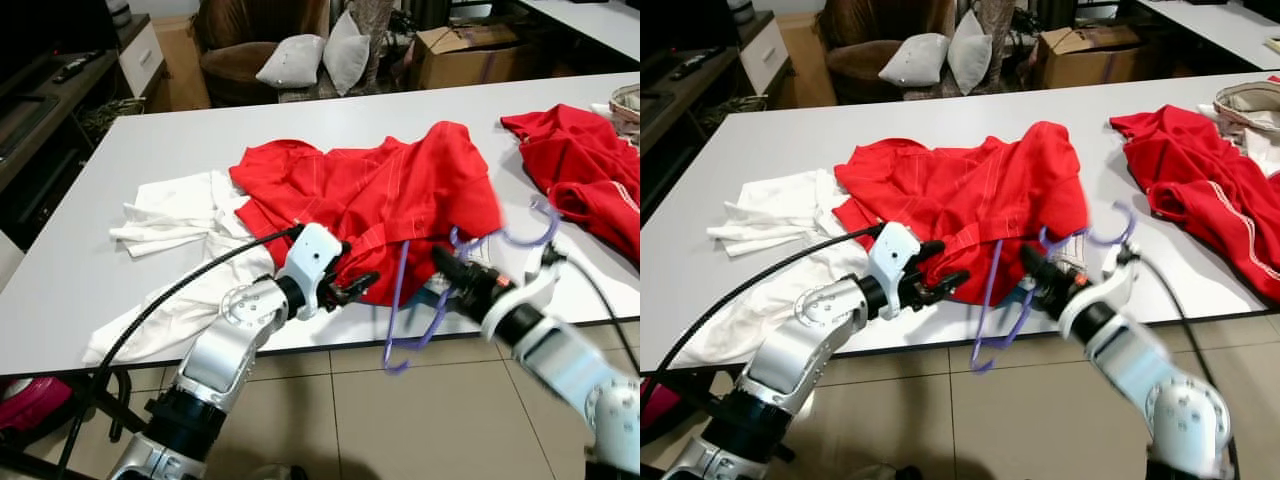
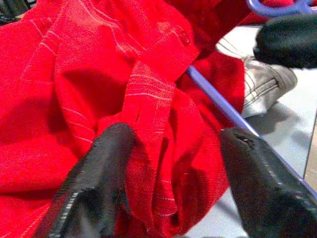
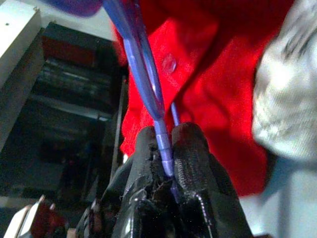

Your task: Hang hanger

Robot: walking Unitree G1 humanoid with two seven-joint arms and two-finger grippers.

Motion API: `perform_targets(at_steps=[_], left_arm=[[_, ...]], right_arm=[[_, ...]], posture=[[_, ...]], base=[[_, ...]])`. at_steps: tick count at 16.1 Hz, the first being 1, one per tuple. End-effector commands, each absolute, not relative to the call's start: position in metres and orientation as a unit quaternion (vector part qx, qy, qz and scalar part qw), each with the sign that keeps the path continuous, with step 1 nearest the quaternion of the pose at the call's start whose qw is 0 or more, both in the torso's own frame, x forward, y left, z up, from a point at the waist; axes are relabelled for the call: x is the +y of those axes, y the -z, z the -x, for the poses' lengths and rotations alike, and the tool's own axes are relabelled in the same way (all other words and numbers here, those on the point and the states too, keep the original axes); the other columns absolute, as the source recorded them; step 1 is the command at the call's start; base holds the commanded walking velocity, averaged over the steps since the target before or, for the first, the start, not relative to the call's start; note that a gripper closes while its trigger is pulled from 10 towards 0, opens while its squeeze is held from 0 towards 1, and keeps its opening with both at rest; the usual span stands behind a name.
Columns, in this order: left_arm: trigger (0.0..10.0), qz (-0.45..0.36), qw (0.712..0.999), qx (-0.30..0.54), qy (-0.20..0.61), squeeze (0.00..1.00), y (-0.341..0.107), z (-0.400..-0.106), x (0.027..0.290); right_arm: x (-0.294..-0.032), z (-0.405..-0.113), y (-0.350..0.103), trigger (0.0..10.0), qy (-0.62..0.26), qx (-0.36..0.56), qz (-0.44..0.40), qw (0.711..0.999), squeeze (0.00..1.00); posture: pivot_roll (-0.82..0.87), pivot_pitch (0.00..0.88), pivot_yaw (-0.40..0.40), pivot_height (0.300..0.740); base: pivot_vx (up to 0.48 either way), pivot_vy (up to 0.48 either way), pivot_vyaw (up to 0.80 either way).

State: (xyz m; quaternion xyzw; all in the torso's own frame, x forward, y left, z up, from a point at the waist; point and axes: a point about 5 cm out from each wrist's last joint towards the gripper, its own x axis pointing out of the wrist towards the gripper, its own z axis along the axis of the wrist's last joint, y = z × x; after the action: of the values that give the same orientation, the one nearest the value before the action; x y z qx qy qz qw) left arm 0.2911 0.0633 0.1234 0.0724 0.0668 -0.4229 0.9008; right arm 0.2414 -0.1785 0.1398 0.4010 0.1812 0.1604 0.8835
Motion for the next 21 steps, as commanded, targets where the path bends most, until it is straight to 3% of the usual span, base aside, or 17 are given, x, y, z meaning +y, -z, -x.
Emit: perform_targets(at_steps=[1,4,8,16,17,18,19,20,21], left_arm=[[0.0,-0.056,0.905,0.063,0.417,0.0,-0.127,-0.293,0.066],[0.0,-0.049,0.906,0.058,0.417,0.0,-0.131,-0.294,0.067],[0.0,-0.035,0.895,0.067,0.439,0.0,-0.128,-0.288,0.069],[0.0,-0.13,0.907,0.072,0.395,0.0,-0.119,-0.294,0.086],[2.7,-0.13,0.912,0.07,0.383,0.0,-0.12,-0.295,0.087],[10.0,-0.118,0.911,0.073,0.389,0.0,-0.12,-0.294,0.085],[10.0,-0.11,0.908,0.075,0.397,0.0,-0.119,-0.293,0.084],[10.0,-0.098,0.906,0.076,0.406,1.0,-0.118,-0.292,0.083],[10.0,-0.095,0.906,0.076,0.406,1.0,-0.117,-0.292,0.084]], right_arm=[[-0.17,-0.231,-0.146,10.0,-0.182,0.186,-0.403,0.878,0.0],[-0.165,-0.223,-0.145,10.0,-0.176,0.192,-0.413,0.872,0.0],[-0.176,-0.234,-0.152,10.0,-0.13,0.138,-0.446,0.875,0.0],[-0.191,-0.251,-0.146,10.0,-0.131,0.138,-0.454,0.87,0.0],[-0.192,-0.251,-0.145,10.0,-0.133,0.139,-0.454,0.87,0.0],[-0.193,-0.252,-0.144,10.0,-0.134,0.14,-0.453,0.87,0.0],[-0.193,-0.252,-0.143,10.0,-0.133,0.142,-0.452,0.87,0.0],[-0.192,-0.253,-0.143,10.0,-0.134,0.143,-0.451,0.871,0.0],[-0.192,-0.253,-0.143,10.0,-0.136,0.143,-0.45,0.871,0.0]], posture=[[-0.15,0.0,0.105,0.74],[-0.14,0.0,0.111,0.74],[-0.14,0.0,0.126,0.74],[-0.14,0.0,0.115,0.74],[-0.14,0.0,0.112,0.74],[-0.14,0.0,0.111,0.74],[-0.14,0.0,0.111,0.74],[-0.14,0.0,0.111,0.74],[-0.14,0.0,0.111,0.74]], base=[[0.0,0.0,0.0],[0.0,0.0,0.0],[0.0,0.0,0.0],[0.0,0.0,0.0],[0.0,0.0,0.0],[0.0,0.0,0.0],[0.0,0.0,0.0],[0.0,0.0,0.0],[0.0,0.0,0.0]])
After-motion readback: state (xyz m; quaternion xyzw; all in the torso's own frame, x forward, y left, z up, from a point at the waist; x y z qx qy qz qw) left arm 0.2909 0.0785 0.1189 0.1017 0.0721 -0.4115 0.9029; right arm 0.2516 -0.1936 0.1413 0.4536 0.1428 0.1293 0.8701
